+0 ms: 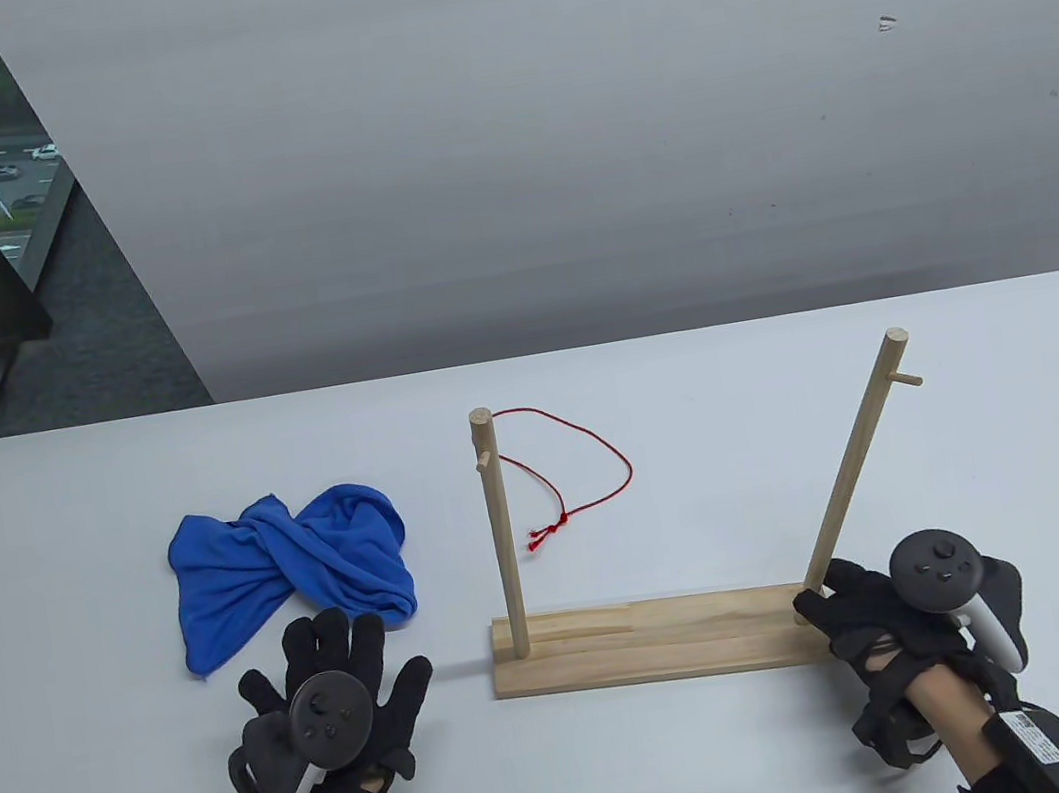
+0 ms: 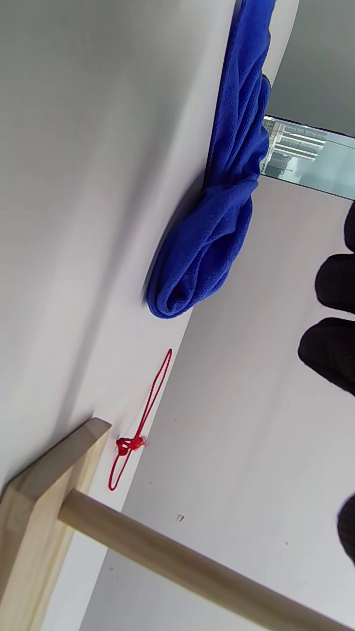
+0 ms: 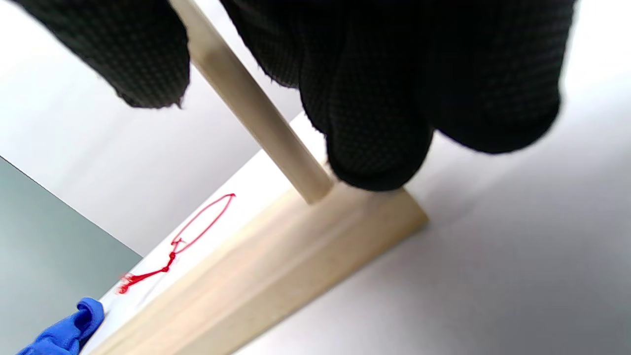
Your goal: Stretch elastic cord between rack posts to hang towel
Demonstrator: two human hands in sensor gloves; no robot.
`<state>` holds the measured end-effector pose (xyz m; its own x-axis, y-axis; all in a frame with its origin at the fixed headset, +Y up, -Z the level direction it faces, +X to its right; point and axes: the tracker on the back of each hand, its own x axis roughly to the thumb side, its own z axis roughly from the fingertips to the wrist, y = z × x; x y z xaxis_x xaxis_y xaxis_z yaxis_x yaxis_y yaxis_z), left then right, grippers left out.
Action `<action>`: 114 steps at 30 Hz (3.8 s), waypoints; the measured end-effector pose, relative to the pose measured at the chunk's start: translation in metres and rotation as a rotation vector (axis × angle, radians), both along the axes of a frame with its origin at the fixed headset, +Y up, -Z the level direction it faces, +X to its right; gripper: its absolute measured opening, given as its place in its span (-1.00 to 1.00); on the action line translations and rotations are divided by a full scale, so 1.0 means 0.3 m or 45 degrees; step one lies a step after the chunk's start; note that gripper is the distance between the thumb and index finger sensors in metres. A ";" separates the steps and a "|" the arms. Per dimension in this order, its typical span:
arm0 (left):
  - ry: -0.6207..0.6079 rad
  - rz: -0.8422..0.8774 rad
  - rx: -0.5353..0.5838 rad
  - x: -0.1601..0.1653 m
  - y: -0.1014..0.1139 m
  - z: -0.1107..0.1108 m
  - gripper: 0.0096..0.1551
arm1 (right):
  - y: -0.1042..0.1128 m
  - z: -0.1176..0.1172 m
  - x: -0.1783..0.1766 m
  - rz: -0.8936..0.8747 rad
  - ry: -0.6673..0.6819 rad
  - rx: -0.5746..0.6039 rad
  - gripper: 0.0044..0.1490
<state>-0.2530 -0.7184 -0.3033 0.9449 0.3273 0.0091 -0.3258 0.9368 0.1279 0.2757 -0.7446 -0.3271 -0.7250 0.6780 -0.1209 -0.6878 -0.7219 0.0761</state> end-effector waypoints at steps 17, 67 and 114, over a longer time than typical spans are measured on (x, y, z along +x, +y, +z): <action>-0.020 0.167 0.084 -0.006 0.072 -0.004 -0.23 | 0.045 0.090 0.078 0.063 0.022 0.241 -0.02; -0.552 -0.547 -0.528 0.491 -0.126 -0.776 -0.39 | 0.075 0.112 0.102 0.054 -0.086 0.277 -0.10; -0.776 -0.652 -0.354 0.571 -0.172 -0.763 -0.58 | 0.072 0.113 0.112 0.072 -0.105 0.274 -0.10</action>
<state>-0.0816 -0.7699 -0.5323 0.8329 -0.0741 0.5484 0.2104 0.9590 -0.1900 0.3092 -0.7229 -0.2932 -0.7562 0.6533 -0.0383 -0.6434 -0.7529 -0.1385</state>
